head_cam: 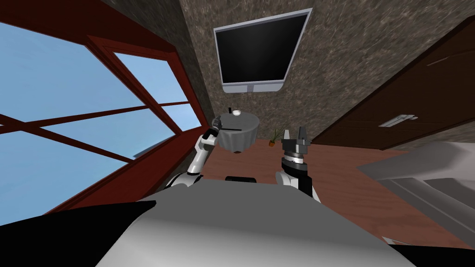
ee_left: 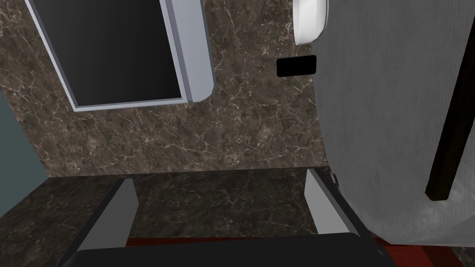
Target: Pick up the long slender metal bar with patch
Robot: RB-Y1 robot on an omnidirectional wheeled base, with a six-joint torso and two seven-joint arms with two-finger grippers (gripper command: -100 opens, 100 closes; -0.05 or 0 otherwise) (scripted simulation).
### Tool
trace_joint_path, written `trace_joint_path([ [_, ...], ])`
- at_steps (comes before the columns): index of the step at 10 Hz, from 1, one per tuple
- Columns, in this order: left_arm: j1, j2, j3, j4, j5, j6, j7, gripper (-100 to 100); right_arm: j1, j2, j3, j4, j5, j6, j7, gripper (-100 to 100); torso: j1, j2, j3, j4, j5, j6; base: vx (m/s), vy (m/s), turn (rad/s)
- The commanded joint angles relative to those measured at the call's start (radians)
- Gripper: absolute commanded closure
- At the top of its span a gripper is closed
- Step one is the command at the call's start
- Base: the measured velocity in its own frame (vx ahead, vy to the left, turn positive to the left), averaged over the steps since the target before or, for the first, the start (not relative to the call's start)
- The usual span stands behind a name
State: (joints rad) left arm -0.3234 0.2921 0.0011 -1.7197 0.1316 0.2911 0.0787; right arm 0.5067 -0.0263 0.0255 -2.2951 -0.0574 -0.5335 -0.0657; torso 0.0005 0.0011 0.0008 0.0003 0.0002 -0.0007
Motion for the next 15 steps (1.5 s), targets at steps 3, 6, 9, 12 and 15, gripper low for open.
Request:
trace_joint_path([
  [3, -0.069, 0.010, 0.000, 0.055, 0.012, 0.082, 0.007, -100, 0.000, 0.000, 0.000, 0.000, 0.000, 0.000, 0.000, 0, 0.000, 0.000, 0.000, 0.000, 0.000, 0.000, -0.020, 0.003, -0.018],
  [6, -0.133, 0.015, -0.001, 0.110, 0.022, 0.156, 0.011, -100, 0.000, 0.000, 0.000, 0.000, 0.000, 0.000, 0.000, 0, 0.000, -0.001, 0.000, 0.000, 0.000, 0.000, -0.014, 0.003, -0.014],
  [9, -0.196, 0.020, -0.001, 0.167, 0.031, 0.231, 0.013, -100, 0.000, 0.000, 0.000, 0.000, 0.000, 0.000, 0.000, 0, 0.000, -0.001, -0.001, 0.000, 0.000, 0.000, -0.005, 0.000, -0.008],
  [12, -0.257, 0.024, -0.001, 0.225, 0.040, 0.308, 0.014, -100, 0.000, 0.000, 0.000, 0.000, 0.000, 0.000, 0.000, 0, 0.000, -0.002, -0.001, -0.001, 0.000, 0.000, 0.000, 0.000, 0.000],
  [15, -0.317, 0.026, 0.000, 0.286, 0.047, 0.385, 0.013, -100, 0.000, 0.000, 0.000, 0.000, 0.000, 0.000, 0.000, 0, 0.000, -0.002, -0.001, -0.001, 0.000, 0.000, 0.010, -0.001, 0.000],
])
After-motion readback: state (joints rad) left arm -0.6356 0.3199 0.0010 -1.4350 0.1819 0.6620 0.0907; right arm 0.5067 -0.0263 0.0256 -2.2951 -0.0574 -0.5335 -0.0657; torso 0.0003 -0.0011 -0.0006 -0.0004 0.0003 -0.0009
